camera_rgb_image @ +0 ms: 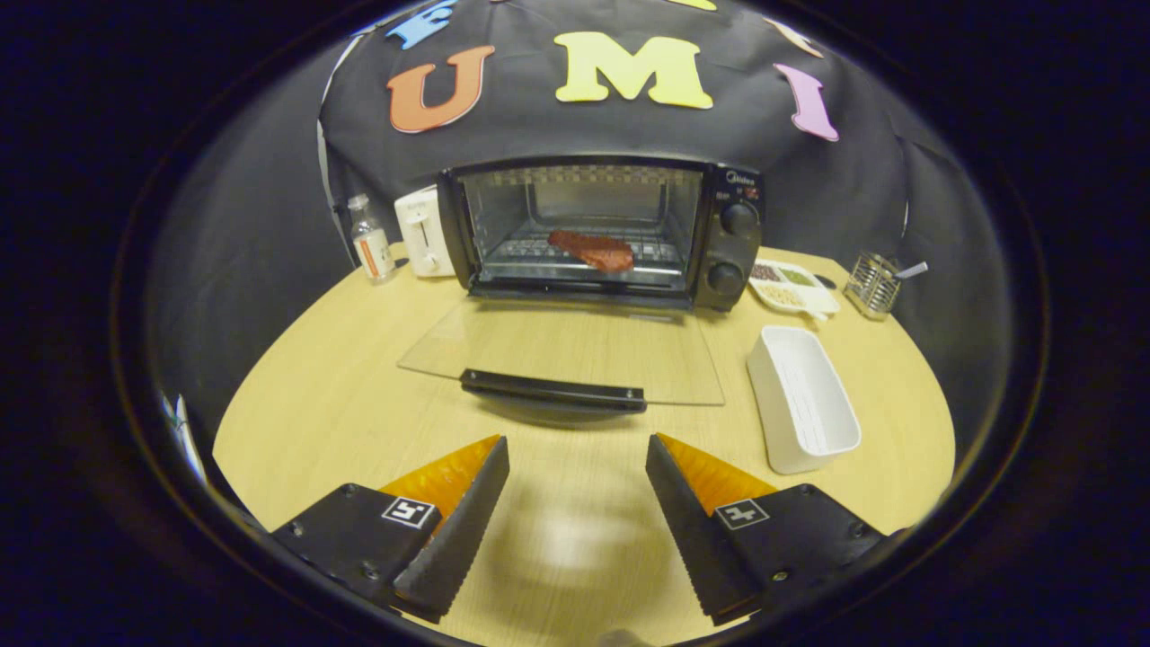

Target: Open the toaster oven, put the food inside, and close the toaster oven door.

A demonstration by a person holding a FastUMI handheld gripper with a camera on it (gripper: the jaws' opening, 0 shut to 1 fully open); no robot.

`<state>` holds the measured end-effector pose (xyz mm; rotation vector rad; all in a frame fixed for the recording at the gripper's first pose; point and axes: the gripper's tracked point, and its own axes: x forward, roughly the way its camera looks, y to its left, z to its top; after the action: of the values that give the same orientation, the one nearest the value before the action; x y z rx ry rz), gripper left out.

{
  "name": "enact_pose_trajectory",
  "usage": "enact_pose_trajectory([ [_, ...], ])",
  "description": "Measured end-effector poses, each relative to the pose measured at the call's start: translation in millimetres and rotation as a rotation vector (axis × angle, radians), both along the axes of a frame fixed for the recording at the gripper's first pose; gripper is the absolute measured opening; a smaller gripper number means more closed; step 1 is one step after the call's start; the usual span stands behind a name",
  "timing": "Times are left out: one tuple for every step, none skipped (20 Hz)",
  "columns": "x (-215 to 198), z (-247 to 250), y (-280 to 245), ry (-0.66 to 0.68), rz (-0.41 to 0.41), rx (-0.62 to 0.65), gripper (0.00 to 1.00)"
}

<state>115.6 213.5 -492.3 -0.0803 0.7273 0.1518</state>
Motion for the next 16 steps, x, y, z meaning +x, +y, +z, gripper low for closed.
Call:
enact_pose_trajectory([
  [2,-7,-2,0.008,-0.008,0.0,0.98],
  [5,-13,-3,0.017,-0.015,0.0,0.98],
  [10,-17,-4,0.019,-0.022,0.001,0.98],
  [16,-19,-3,0.016,-0.024,0.0,0.98],
  [21,-22,-3,0.015,-0.024,-0.004,0.98],
  [25,-25,-2,0.018,-0.024,-0.01,0.98],
  [29,-27,-3,0.017,-0.025,-0.016,0.98],
  [33,-27,-2,0.013,-0.023,-0.02,0.98],
  [36,-28,-3,0.009,-0.023,-0.026,0.98],
  [40,-28,-3,0.002,-0.022,-0.028,0.98],
  [43,-29,-3,0.001,-0.024,-0.026,0.98],
  [45,-30,-3,0.001,-0.026,-0.017,0.98],
  [44,-35,1,0.02,-0.017,-0.001,0.98],
  [44,-37,2,0.031,-0.015,0.002,0.98],
  [44,-36,2,0.034,-0.013,0.001,0.98],
  [45,-32,1,0.029,-0.014,-0.002,0.98],
])
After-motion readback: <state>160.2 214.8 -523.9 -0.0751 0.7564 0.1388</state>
